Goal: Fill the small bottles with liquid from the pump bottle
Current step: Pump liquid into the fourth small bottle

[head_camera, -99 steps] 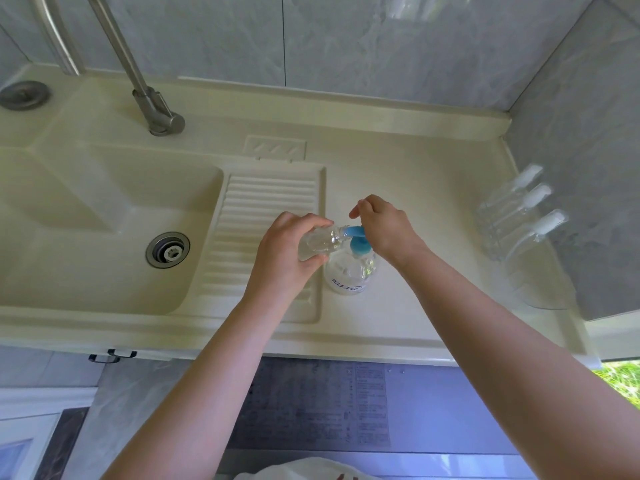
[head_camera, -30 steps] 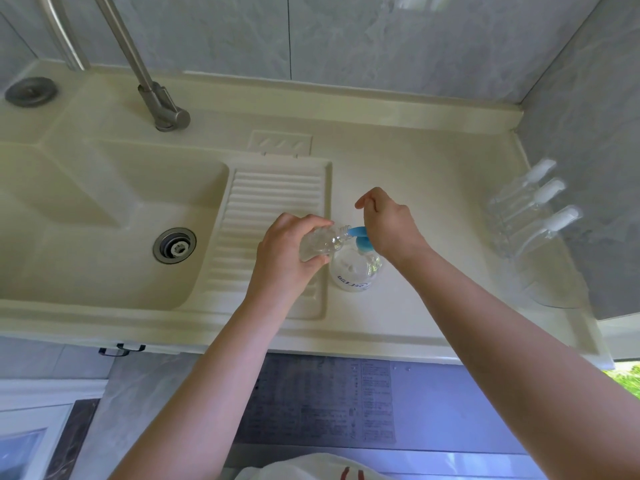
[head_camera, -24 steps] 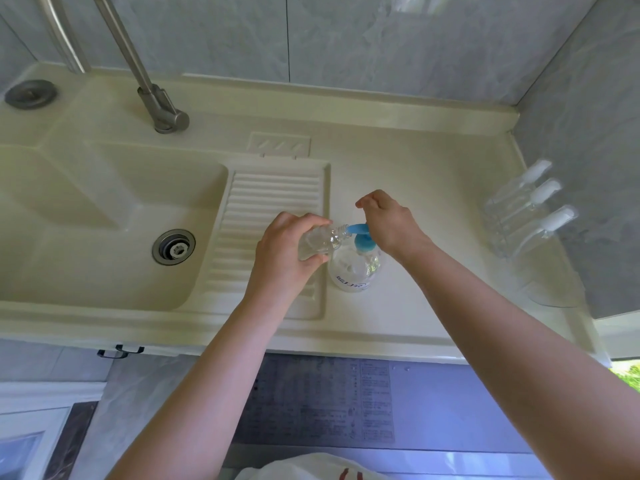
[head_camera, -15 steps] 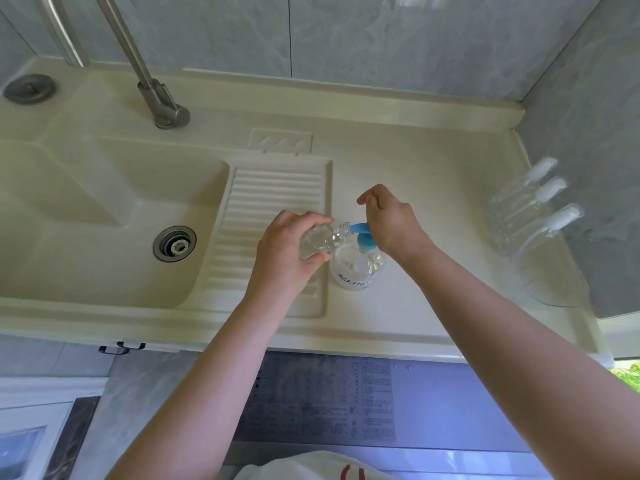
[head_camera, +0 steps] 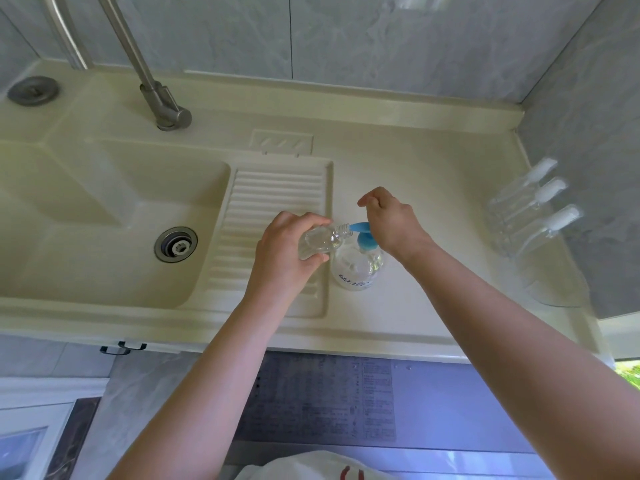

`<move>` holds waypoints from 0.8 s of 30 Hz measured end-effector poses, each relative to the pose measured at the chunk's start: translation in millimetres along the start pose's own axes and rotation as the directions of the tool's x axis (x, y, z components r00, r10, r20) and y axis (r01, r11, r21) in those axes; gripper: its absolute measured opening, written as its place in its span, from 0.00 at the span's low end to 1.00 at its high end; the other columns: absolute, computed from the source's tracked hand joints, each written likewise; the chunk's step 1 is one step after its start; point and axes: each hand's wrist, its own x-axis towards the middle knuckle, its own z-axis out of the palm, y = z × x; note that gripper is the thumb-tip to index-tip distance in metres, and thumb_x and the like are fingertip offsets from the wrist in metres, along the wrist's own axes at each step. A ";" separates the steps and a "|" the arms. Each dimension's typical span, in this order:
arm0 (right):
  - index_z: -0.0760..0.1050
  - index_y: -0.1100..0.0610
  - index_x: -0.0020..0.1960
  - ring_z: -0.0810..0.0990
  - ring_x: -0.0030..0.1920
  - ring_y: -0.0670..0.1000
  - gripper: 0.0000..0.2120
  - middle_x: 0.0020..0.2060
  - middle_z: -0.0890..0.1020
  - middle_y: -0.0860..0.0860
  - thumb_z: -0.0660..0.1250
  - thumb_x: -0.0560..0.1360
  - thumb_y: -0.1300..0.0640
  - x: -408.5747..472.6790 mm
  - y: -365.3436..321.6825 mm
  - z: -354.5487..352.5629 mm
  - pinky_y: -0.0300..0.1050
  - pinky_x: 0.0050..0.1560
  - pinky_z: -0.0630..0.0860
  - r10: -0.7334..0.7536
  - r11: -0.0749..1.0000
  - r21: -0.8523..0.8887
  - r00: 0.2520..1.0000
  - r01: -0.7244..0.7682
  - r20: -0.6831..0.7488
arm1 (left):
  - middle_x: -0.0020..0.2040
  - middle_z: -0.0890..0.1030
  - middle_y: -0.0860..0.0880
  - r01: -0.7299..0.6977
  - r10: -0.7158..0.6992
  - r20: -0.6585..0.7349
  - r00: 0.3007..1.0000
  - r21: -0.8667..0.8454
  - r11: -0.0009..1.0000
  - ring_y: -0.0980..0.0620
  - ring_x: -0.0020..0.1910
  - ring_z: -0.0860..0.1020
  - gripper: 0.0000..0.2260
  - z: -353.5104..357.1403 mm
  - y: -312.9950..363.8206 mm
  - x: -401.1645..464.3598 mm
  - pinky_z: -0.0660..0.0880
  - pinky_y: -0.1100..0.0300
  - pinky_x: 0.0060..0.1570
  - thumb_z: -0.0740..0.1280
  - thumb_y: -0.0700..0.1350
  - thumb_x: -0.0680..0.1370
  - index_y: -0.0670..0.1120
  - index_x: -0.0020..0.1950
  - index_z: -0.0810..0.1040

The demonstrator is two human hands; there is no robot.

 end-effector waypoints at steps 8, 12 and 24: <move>0.73 0.54 0.61 0.77 0.51 0.59 0.17 0.53 0.79 0.57 0.48 0.82 0.54 -3.3 -0.2 1.6 0.52 0.51 0.77 -0.005 1.000 0.026 0.999 0.006 -0.035 | 0.50 0.75 0.53 0.005 -0.005 0.002 1.000 0.013 1.000 0.54 0.52 0.76 0.23 0.7 0.9 -1.4 0.74 0.53 0.58 0.79 0.42 0.66 0.59 0.57 0.80; 0.73 0.53 0.62 0.75 0.51 0.57 0.17 0.55 0.77 0.56 0.50 0.82 0.50 -3.5 -0.4 -1.2 0.50 0.51 0.75 0.038 0.999 0.038 0.999 -0.038 0.003 | 0.49 0.74 0.54 -0.009 0.009 -0.004 1.000 0.029 1.000 0.53 0.52 0.76 0.23 1.3 2.0 -1.7 0.74 0.50 0.56 0.78 0.42 0.66 0.59 0.56 0.79; 0.73 0.58 0.59 0.78 0.51 0.64 0.16 0.51 0.80 0.61 0.49 0.81 0.56 -9.1 -4.3 4.6 0.56 0.53 0.78 0.025 0.999 0.049 0.997 -0.021 -0.069 | 0.49 0.74 0.54 -0.006 0.006 -0.006 1.000 0.034 0.999 0.53 0.52 0.76 0.22 1.4 4.9 -2.9 0.74 0.52 0.56 0.78 0.41 0.66 0.58 0.57 0.80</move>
